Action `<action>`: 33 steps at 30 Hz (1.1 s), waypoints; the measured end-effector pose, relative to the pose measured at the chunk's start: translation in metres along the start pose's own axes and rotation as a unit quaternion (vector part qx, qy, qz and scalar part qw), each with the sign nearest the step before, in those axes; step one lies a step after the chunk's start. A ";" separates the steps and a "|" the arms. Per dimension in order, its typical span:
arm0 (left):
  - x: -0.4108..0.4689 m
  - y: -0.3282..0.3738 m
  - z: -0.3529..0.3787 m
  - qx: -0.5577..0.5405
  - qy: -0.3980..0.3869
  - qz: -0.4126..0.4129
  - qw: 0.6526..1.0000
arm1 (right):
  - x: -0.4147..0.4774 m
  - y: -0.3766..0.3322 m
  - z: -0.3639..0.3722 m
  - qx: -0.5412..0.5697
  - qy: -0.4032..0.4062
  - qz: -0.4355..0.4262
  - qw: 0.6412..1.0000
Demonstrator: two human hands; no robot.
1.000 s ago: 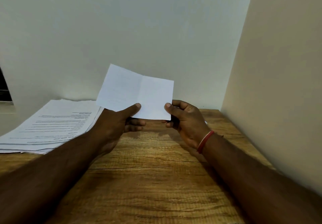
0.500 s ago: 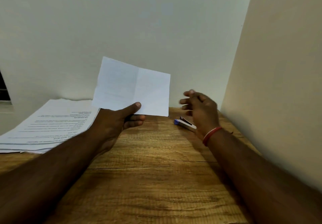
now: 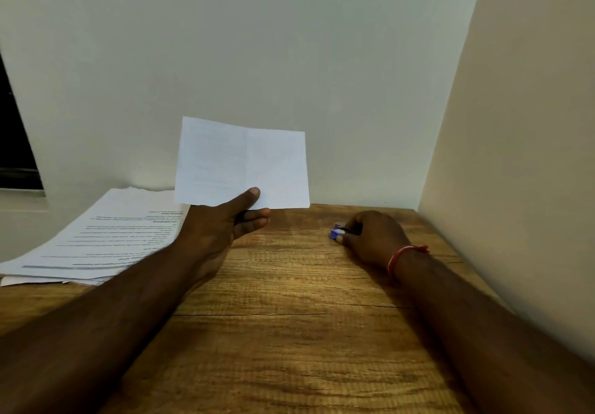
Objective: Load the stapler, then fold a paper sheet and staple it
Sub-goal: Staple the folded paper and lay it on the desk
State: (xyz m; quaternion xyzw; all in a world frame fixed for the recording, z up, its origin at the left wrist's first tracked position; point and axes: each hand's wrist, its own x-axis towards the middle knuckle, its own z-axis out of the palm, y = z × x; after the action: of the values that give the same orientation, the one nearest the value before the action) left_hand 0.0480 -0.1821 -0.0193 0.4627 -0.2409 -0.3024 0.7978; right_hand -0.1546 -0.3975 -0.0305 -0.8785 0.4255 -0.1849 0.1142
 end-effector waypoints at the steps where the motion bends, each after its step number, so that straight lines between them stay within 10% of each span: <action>1: 0.000 -0.001 0.000 0.002 0.000 0.001 1.000 | -0.002 -0.002 0.001 0.016 -0.005 -0.007 1.000; 3: 0.001 -0.003 0.001 0.007 0.003 0.009 1.000 | -0.010 -0.010 0.005 0.170 -0.015 -0.022 0.985; 6: 0.000 -0.003 0.004 0.018 0.008 0.024 1.000 | -0.031 -0.037 0.010 0.502 -0.090 -0.038 0.859; 12: -0.007 0.002 0.004 0.065 0.008 0.027 0.997 | -0.055 -0.071 0.020 0.627 -0.215 -0.092 0.743; 33: -0.018 0.002 0.013 0.099 0.008 0.055 0.994 | -0.055 -0.072 0.021 0.674 -0.234 -0.064 0.698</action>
State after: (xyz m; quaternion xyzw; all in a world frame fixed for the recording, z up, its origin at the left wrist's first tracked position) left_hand 0.0268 -0.1760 -0.0132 0.5279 -0.2876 -0.2292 0.7656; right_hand -0.1261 -0.3085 -0.0365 -0.6069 0.0892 -0.2179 0.7591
